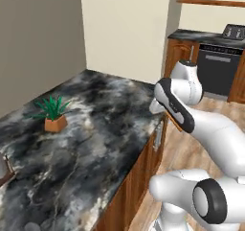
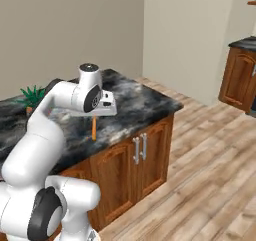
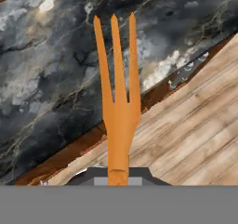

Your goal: Organize the utensils by type. Pick up the wooden spoons from the counter and place them in the open cabinet. Then pick up the metallic utensils from the counter and place them in the open drawer.

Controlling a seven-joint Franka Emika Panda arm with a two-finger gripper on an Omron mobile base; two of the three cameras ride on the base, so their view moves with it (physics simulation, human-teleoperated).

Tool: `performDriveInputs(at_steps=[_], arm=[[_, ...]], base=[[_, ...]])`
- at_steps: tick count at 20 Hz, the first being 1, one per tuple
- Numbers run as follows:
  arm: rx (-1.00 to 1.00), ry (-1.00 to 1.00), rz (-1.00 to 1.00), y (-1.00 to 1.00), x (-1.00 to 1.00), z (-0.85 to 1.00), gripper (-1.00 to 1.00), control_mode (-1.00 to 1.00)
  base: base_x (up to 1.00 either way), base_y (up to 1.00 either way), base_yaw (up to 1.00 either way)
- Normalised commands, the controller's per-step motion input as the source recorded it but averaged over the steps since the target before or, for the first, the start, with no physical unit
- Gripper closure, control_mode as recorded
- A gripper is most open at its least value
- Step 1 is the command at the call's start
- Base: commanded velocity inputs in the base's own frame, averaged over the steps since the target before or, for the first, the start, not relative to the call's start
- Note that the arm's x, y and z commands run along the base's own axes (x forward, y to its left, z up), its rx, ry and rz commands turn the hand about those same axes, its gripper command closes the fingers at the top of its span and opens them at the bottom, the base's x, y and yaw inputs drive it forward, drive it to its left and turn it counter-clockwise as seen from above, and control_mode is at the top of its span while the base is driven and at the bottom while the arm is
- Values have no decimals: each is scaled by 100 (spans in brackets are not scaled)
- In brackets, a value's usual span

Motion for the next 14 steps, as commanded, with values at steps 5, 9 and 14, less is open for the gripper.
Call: performDriveInputs(at_steps=[5,9,14], arm=[[0,0,0,0,0,0,100,100],[0,0,0,0,0,0,100,100],[0,0,0,0,0,0,100,100]], base=[[0,-1,-100],[8,-11,-97],[38,-12,-67]])
